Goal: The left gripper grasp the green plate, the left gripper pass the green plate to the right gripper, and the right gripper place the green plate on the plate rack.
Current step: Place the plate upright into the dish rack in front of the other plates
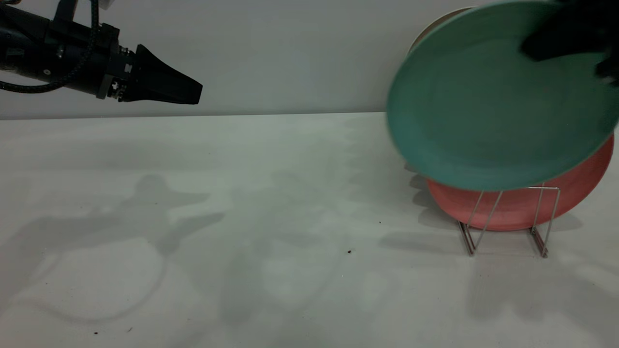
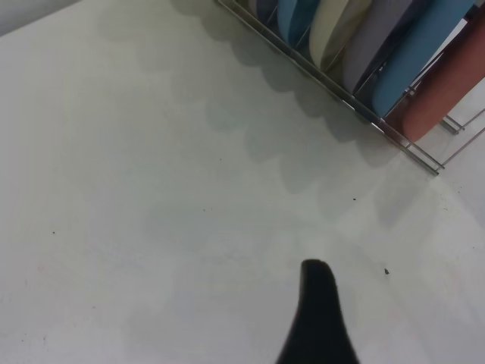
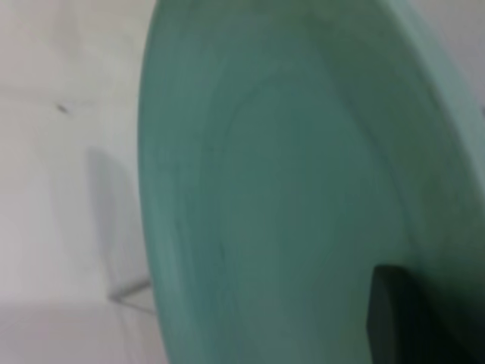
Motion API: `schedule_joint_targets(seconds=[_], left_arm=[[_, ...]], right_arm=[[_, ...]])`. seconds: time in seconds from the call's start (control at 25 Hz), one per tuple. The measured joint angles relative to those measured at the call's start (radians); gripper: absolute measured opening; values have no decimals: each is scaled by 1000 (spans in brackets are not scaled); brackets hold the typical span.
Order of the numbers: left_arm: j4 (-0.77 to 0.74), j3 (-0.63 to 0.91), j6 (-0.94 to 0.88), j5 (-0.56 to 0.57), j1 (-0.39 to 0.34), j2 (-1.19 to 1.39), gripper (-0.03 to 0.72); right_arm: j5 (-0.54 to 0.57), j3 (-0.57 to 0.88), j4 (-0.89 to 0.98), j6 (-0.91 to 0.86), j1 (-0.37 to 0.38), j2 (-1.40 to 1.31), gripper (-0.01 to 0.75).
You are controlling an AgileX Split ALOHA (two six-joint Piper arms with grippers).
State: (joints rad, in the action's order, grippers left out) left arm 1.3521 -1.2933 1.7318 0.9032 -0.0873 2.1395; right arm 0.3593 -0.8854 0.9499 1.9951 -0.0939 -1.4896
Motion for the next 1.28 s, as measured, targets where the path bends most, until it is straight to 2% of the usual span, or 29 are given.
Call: schedule_joint_targets(seconds=[0.24, 0.52, 1.28], left_arm=[[0, 0, 0, 0, 0, 0, 591], [0, 0, 0, 0, 0, 0, 591], [0, 0, -1, 0, 0, 0, 591]], right_arm=[[25, -17, -1, 37, 56, 0, 105], [47, -18, -1, 50, 57, -24, 105], [22, -25, -1, 105, 57, -106, 122]])
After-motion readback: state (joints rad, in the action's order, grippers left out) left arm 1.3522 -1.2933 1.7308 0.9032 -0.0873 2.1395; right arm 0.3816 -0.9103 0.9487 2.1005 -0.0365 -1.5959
